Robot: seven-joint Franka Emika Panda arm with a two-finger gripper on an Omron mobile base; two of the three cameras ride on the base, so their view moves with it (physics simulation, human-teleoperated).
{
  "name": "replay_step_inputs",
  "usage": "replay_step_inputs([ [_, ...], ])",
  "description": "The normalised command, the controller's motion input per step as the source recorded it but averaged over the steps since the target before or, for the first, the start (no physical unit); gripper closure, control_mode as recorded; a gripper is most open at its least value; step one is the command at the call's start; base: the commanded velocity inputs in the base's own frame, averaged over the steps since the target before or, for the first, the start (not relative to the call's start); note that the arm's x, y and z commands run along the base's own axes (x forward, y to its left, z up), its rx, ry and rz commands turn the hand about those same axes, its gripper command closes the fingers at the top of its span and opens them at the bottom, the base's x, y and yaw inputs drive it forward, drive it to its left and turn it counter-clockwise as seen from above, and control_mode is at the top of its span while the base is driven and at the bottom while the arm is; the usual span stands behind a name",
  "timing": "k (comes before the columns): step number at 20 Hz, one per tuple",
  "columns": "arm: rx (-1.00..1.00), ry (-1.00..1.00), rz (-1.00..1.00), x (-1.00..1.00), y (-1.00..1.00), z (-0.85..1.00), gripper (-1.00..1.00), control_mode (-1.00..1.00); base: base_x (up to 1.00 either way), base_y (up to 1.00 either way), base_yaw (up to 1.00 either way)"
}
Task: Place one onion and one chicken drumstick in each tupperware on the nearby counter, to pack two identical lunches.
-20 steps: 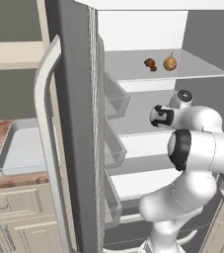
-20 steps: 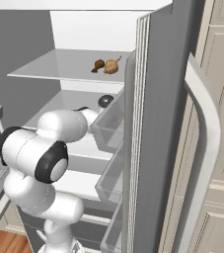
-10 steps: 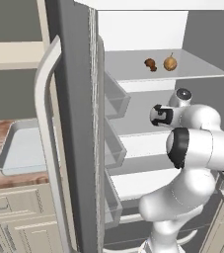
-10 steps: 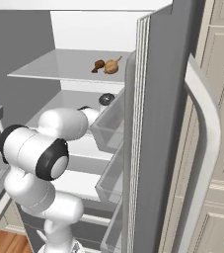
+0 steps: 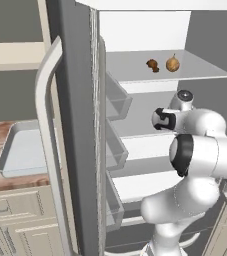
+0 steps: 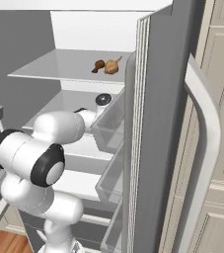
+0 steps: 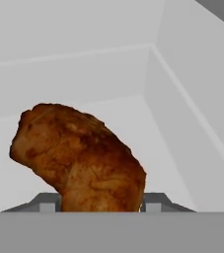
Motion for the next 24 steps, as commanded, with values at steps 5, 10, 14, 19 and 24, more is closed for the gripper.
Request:
replay_step_inputs([
  [5,0.00,-0.11,0.06,-1.00,0.05,-0.04,1.00,-1.00,0.00,0.00,0.00],
  [10,-0.06,-0.16,0.18,-1.00,0.40,0.40,1.00,-1.00,0.00,0.00,0.00],
  [14,-0.13,-0.12,0.21,-1.00,0.47,0.80,1.00,-1.00,0.00,0.00,0.00],
  [19,-0.13,0.03,0.08,-1.00,0.22,0.88,1.00,-1.00,0.00,0.00,0.00],
  [24,-0.13,0.12,0.00,-1.00,0.07,1.00,1.00,-1.00,0.00,0.00,0.00],
])
